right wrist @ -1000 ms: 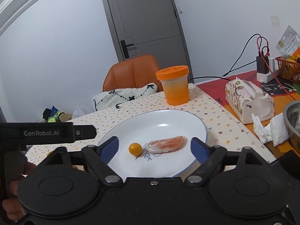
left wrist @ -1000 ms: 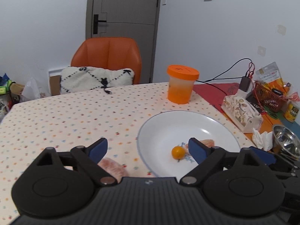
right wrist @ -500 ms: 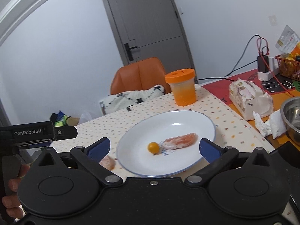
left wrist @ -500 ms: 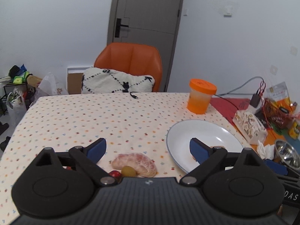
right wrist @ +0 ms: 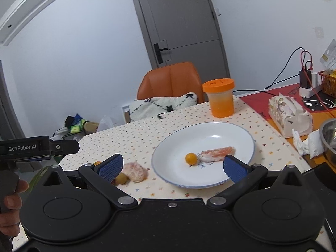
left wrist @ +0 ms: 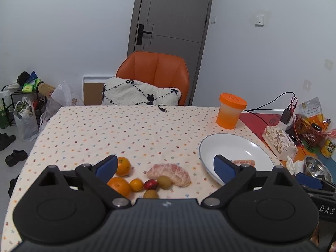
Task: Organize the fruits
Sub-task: 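Grasp a brown kiwi with the right tool while the left tool grasps the large orange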
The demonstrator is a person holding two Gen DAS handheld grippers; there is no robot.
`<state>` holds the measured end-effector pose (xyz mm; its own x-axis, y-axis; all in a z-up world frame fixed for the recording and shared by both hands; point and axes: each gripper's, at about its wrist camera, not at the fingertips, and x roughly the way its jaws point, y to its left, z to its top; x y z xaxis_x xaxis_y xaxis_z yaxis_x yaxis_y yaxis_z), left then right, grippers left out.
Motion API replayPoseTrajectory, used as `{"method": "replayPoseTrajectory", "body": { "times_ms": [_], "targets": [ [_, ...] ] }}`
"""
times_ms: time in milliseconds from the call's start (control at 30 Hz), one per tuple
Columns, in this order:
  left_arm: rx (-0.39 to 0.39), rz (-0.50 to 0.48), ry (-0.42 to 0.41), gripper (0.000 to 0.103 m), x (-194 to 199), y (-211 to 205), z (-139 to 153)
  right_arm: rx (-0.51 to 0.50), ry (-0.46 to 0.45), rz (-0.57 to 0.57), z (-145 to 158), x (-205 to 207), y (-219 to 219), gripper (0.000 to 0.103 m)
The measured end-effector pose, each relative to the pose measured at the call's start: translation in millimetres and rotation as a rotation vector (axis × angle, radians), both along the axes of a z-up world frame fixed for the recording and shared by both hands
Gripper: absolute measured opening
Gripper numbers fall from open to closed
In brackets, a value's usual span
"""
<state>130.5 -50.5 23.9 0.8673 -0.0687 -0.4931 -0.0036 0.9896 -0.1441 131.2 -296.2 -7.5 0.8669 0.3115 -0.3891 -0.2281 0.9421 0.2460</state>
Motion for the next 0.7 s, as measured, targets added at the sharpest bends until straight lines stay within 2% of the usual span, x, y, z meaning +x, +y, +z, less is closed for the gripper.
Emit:
{"method": "replayPoseTrajectory", "body": {
  "times_ms": [433, 700],
  "targets": [
    [0.030, 0.026, 0.004, 0.097, -28, 39, -1, -0.010, -0.005, 0.088, 4, -10, 32, 0.103],
    [0.007, 0.051, -0.007, 0.097, -39, 66, -2, -0.016, 0.020, 0.133, -3, -7, 52, 0.103]
  ]
}}
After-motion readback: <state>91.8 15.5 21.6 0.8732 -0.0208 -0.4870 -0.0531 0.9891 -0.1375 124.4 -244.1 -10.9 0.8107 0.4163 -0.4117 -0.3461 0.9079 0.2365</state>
